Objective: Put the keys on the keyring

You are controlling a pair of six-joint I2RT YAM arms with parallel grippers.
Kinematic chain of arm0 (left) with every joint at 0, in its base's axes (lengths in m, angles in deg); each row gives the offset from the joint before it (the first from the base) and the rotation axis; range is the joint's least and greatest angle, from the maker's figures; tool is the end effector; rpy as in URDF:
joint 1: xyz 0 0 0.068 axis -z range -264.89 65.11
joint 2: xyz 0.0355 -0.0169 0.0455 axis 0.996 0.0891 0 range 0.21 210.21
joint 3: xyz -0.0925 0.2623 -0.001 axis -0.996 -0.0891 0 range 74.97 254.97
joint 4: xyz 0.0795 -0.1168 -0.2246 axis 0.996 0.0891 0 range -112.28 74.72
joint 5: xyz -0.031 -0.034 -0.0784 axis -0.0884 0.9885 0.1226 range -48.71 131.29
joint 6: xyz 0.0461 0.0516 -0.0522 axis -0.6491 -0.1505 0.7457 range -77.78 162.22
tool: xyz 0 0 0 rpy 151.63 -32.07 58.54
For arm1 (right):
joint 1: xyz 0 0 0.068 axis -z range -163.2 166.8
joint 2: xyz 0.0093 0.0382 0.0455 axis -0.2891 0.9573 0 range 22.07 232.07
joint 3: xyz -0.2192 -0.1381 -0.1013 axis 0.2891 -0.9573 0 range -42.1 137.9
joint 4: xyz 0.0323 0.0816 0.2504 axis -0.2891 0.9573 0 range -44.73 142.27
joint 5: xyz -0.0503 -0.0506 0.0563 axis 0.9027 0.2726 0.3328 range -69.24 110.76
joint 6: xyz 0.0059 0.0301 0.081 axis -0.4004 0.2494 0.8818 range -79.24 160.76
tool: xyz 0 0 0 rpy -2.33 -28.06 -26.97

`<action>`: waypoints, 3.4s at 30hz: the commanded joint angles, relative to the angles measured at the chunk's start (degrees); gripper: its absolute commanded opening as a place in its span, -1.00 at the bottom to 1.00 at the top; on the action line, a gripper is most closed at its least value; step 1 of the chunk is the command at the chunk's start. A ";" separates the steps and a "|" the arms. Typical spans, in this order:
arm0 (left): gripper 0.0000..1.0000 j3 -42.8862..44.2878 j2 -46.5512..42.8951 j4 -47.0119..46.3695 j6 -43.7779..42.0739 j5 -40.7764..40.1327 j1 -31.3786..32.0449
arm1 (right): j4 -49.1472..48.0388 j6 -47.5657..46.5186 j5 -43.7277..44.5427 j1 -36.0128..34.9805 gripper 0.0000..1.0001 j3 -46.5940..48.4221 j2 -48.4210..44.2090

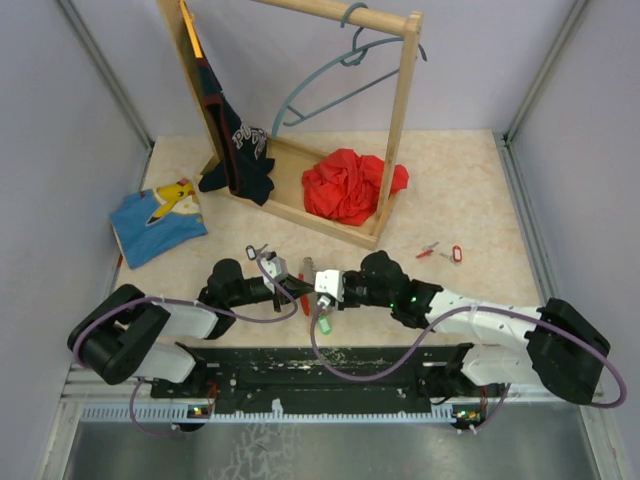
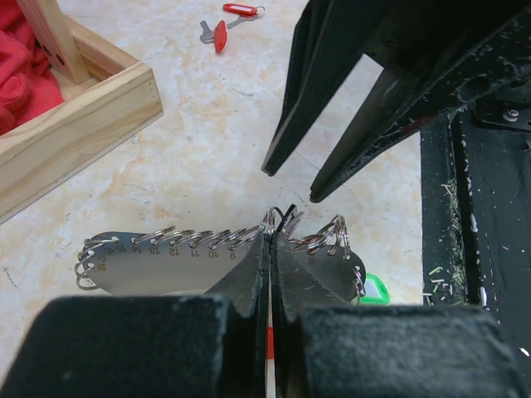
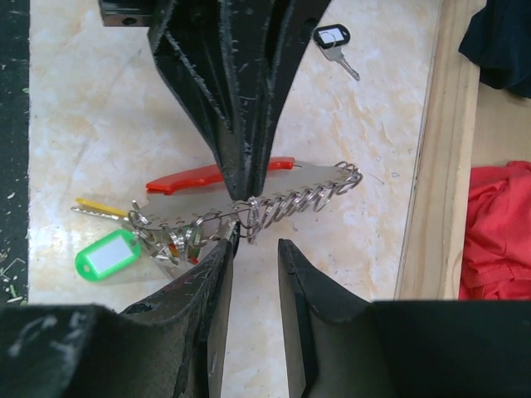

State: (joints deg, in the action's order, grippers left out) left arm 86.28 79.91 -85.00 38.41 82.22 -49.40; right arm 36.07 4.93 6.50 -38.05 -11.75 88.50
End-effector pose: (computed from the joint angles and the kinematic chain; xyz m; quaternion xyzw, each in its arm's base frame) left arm 0.1748 -0.1864 0.1561 0.4546 0.5751 -0.4209 0.5343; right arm 0.1464 0.2406 0.1953 -0.6471 0.5480 0.1902 0.4947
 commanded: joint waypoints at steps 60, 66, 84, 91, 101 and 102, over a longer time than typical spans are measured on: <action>-0.95 -0.99 -1.15 -3.10 0.50 0.86 -0.33 | 3.78 5.99 -7.48 5.28 -1.00 5.72 3.31; -0.77 -0.21 -0.21 -2.28 0.57 2.25 -0.32 | 6.42 4.02 -8.15 4.72 -1.00 8.46 3.83; -0.62 2.21 2.91 -0.80 1.20 5.30 -0.24 | 8.64 2.03 -9.56 3.19 -1.00 11.99 6.23; -0.86 2.66 3.09 0.57 0.87 5.22 -0.24 | 9.19 1.84 -9.51 3.08 -1.00 11.91 5.47; -1.00 2.71 2.36 2.21 0.50 4.67 -0.24 | 9.29 2.75 -5.75 4.03 -1.00 7.98 1.93; -1.00 2.67 2.19 2.23 0.49 4.66 -0.24 | 9.09 2.89 -5.15 4.31 -1.00 7.37 1.79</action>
State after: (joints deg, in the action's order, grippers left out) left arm 88.29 82.38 -83.80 39.24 86.35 -49.43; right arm 48.18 7.38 -0.36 -34.40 -3.43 93.64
